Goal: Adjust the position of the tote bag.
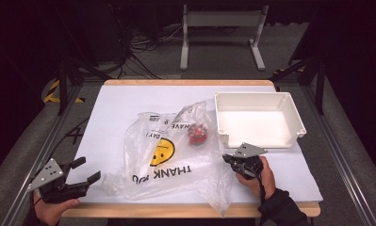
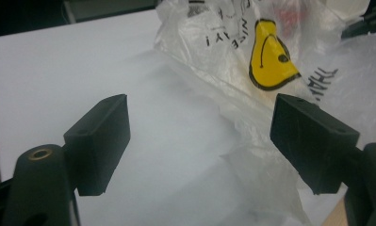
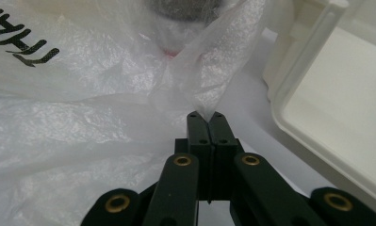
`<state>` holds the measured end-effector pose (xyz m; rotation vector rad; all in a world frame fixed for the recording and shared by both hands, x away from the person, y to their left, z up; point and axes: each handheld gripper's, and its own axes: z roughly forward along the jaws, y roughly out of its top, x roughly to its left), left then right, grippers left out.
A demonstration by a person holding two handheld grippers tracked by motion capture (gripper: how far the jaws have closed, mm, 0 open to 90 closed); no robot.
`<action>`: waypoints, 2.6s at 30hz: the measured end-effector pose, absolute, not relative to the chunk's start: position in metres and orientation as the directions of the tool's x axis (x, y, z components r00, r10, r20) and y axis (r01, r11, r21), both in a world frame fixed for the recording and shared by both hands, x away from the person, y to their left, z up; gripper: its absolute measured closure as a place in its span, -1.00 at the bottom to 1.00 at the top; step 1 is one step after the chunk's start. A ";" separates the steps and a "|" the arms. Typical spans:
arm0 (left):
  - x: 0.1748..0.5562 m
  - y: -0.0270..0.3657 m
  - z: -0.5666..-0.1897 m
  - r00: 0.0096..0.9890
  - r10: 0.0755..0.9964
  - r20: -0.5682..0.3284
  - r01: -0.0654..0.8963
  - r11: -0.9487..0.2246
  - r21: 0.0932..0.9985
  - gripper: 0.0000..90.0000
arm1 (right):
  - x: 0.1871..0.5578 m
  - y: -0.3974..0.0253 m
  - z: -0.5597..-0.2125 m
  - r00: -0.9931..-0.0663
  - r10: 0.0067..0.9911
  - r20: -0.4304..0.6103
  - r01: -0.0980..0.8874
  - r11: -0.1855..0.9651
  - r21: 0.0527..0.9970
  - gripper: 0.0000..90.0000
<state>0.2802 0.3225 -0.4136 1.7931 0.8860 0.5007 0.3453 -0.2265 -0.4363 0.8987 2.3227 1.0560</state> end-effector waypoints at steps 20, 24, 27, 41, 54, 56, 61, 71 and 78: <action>0.424 0.244 -0.414 0.695 0.716 -0.065 0.428 -0.339 0.838 -0.59 | 0.348 -0.227 -0.439 -0.699 0.700 -0.143 0.370 0.525 0.767 1.00; 0.436 0.226 -0.425 0.713 0.699 -0.053 0.444 -0.391 0.806 -0.42 | 0.345 -0.229 -0.438 -0.706 0.693 -0.147 0.357 0.528 0.771 0.97; 0.438 0.218 -0.429 0.730 0.681 -0.050 0.452 -0.427 0.784 -0.06 | 0.345 -0.229 -0.438 -0.702 0.697 -0.147 0.357 0.524 0.773 0.96; 0.435 0.229 -0.444 0.685 0.729 0.001 0.483 -0.455 0.748 0.98 | 0.346 -0.228 -0.439 -0.705 0.690 -0.161 0.349 0.535 0.770 0.97; 0.425 0.273 -0.436 0.585 0.811 0.032 0.497 -0.389 0.775 0.99 | 0.358 -0.218 -0.442 -0.707 0.686 -0.173 0.349 0.551 0.758 0.98; 0.425 0.276 -0.434 0.575 0.816 0.055 0.489 -0.397 0.777 0.99 | 0.359 -0.216 -0.442 -0.707 0.686 -0.175 0.347 0.551 0.759 0.98; 0.419 0.290 -0.430 0.538 0.840 0.069 0.484 -0.375 0.791 0.99 | 0.367 -0.206 -0.442 -0.713 0.674 -0.192 0.327 0.562 0.759 0.98; 0.412 0.313 -0.423 0.503 0.862 0.060 0.486 -0.340 0.805 0.99 | 0.379 -0.194 -0.443 -0.716 0.667 -0.207 0.319 0.576 0.753 0.99; 0.401 0.305 -0.415 0.546 0.833 0.086 0.397 -0.348 0.849 0.46 | 0.378 -0.197 -0.438 -0.719 0.671 -0.181 0.304 0.537 0.787 0.68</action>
